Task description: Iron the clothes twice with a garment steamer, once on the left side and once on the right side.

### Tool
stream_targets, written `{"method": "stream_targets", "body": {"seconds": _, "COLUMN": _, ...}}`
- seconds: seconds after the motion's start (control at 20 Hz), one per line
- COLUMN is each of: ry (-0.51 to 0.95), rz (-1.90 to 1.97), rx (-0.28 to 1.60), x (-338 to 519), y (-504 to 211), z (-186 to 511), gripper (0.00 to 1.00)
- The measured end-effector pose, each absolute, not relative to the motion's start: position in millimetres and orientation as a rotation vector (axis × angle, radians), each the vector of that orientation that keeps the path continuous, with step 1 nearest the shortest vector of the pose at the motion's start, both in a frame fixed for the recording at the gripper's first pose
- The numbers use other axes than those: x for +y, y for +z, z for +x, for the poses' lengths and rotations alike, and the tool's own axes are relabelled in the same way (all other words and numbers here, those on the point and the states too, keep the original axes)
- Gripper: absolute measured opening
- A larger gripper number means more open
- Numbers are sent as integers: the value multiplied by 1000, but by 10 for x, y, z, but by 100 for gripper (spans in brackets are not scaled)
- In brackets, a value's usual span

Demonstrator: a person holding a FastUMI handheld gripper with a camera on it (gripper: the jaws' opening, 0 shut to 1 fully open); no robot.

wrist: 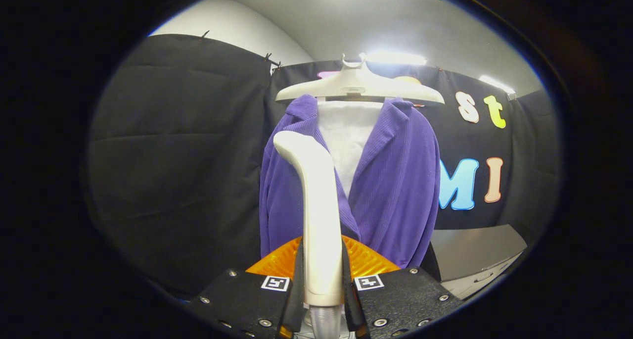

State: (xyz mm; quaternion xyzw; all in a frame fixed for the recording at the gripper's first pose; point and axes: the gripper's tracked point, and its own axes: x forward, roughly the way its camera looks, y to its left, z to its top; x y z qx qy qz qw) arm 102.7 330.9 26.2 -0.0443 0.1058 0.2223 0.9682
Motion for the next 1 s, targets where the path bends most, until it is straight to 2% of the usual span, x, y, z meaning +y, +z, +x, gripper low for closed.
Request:
{"method": "stream_targets", "body": {"seconds": 0.75, "ry": 494, "rz": -81, "rx": 199, "x": 3343, "y": 341, "z": 877, "gripper": 34}}
{"method": "stream_targets", "body": {"seconds": 1.0, "ry": 497, "rz": -85, "rx": 242, "x": 3375, "y": 99, "z": 864, "gripper": 34}}
